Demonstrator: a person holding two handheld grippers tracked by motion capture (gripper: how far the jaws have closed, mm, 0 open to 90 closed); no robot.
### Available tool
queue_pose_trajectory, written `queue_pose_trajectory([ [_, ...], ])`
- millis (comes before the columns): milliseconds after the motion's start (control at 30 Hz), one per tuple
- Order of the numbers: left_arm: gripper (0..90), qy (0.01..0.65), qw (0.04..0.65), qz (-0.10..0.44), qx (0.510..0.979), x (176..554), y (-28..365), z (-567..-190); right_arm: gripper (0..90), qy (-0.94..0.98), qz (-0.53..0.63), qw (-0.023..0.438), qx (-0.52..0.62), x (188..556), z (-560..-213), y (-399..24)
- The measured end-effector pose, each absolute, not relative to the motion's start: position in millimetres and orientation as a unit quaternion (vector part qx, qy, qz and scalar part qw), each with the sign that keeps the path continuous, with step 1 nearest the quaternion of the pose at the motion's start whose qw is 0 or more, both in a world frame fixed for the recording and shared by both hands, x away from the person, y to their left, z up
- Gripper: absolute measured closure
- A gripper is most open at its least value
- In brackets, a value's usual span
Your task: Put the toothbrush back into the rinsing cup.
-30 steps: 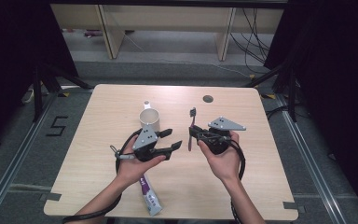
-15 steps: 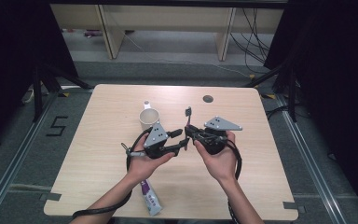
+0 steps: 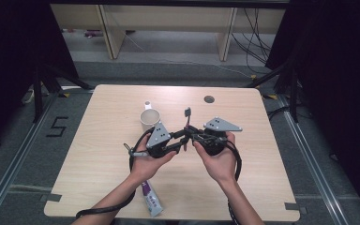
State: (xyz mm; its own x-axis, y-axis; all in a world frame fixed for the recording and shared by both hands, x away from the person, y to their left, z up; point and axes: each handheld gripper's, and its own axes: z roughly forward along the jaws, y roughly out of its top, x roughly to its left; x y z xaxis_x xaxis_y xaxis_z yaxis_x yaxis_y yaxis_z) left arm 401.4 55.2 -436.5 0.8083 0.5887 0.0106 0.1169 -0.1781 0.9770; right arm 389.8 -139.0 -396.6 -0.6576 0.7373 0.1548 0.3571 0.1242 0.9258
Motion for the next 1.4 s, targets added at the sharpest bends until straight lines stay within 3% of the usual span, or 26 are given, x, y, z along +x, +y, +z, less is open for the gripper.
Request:
queue_pose_trajectory([
  [300, 78.7, 0.246, 0.6, 0.194, 0.736, 402.8, 56.3, -436.4, 81.1, 0.732, 0.542, 0.171, 0.375, 389.0, -396.5, -138.2],
  [567, 79.5, 0.245, 0.602, 0.203, 0.732, 402.9, 58.9, -435.0, 79.9, 0.732, 0.548, 0.175, 0.366, 390.8, -394.9, -137.2],
  [900, 79.6, 0.258, 0.605, 0.213, 0.722, 406.9, 66.0, -435.9, 62.6, 0.716, 0.562, 0.191, 0.369, 386.8, -389.7, -144.2],
  [1400, 79.6, 0.267, 0.601, 0.246, 0.712, 411.8, 87.9, -431.3, 56.2, 0.693, 0.587, 0.222, 0.356, 379.3, -382.9, -165.0],
])
